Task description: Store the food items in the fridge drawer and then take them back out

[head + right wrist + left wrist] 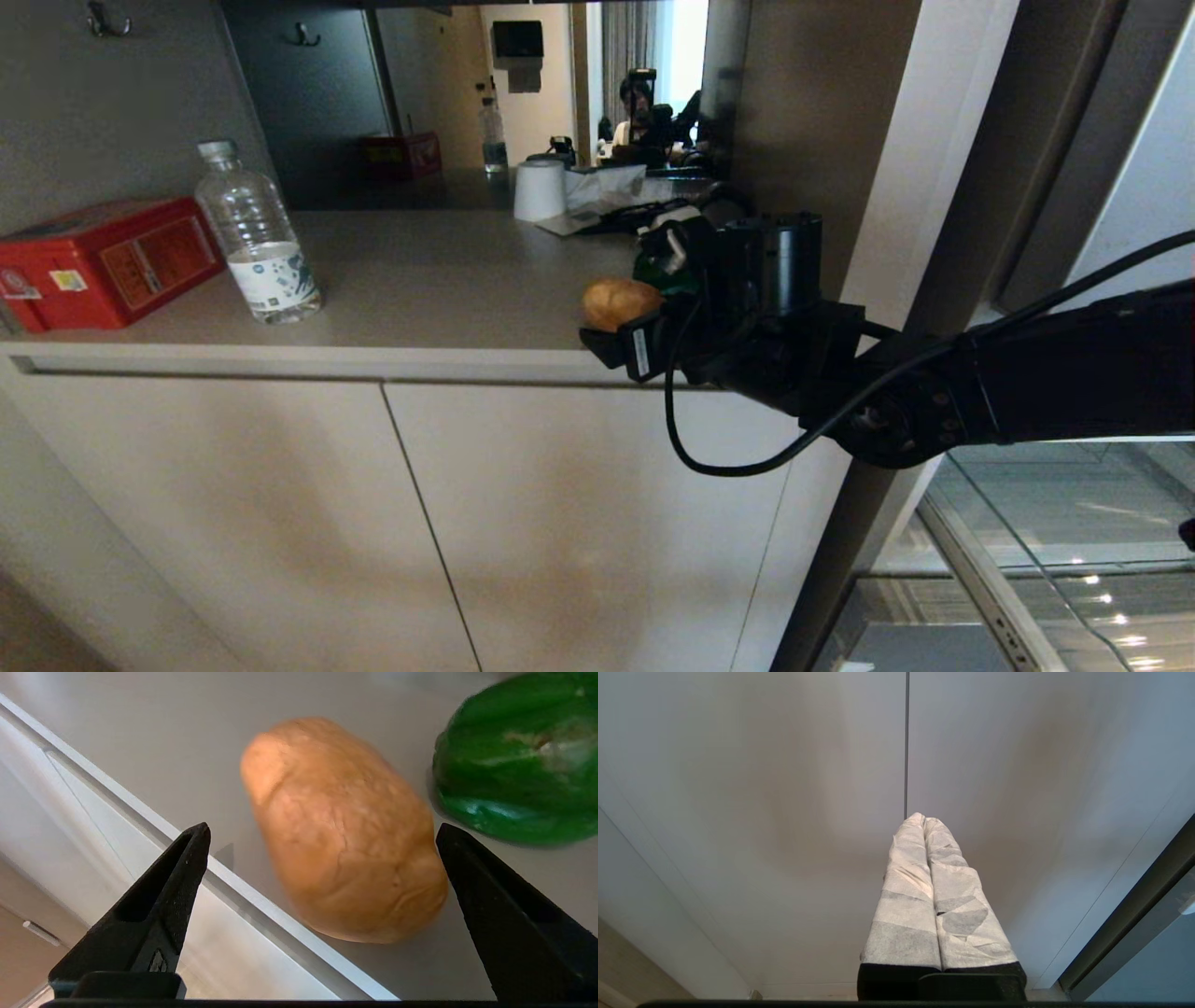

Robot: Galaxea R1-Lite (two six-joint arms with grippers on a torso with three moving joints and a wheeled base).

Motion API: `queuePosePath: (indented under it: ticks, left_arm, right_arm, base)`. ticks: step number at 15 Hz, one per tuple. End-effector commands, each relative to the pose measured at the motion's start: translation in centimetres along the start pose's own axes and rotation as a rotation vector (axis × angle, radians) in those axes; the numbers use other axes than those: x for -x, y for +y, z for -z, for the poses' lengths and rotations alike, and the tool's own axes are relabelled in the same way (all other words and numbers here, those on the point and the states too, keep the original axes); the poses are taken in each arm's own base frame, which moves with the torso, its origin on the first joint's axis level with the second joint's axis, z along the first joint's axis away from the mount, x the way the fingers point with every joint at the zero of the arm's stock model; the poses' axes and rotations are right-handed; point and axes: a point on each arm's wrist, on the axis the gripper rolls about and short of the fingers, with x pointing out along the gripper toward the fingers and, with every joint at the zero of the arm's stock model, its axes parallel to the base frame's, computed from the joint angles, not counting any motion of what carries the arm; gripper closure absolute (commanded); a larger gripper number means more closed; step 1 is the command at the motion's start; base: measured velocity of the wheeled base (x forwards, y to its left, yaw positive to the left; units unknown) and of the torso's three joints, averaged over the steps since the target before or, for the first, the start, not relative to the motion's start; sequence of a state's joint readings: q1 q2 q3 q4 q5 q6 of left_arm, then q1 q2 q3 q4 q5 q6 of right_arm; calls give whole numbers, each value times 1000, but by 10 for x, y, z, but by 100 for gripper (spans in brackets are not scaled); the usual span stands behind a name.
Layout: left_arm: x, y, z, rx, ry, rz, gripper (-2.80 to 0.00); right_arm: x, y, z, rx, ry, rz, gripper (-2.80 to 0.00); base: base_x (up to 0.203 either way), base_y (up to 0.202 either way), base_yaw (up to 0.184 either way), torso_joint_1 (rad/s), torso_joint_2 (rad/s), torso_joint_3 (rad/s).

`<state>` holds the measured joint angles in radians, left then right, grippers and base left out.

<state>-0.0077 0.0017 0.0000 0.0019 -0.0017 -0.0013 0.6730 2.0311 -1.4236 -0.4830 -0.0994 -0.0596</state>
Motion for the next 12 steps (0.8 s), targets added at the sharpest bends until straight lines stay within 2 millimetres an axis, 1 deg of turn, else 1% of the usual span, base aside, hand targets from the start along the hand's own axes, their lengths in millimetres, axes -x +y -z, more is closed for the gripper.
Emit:
queuePosePath:
  ticks: [1, 2, 9, 10, 12]
  left_arm:
    - [0, 0, 0, 0, -1, 0, 0]
    - [0, 0, 0, 0, -1, 0, 0]
    - [0, 0, 0, 0, 1, 0, 0]
    - [0, 0, 0, 0, -1, 0, 0]
    - [0, 0, 0, 0, 0, 0, 0]
  right_arm:
    - [-2, -1, 3, 0, 5, 4, -280]
    - [-2, -1, 3, 0, 5, 5, 0]
    - [1, -1, -2, 0, -6, 22, 0]
    - [2, -1, -4, 0, -11, 24, 0]
    - [11, 0, -14, -2, -32, 30, 0]
  base:
    - [0, 0, 0, 0, 0, 0]
    - [0, 0, 0, 0, 0, 0]
    - [0, 0, 0, 0, 0, 0]
    - [0, 0, 0, 0, 0, 0]
    - [0, 0, 0, 0, 0, 0]
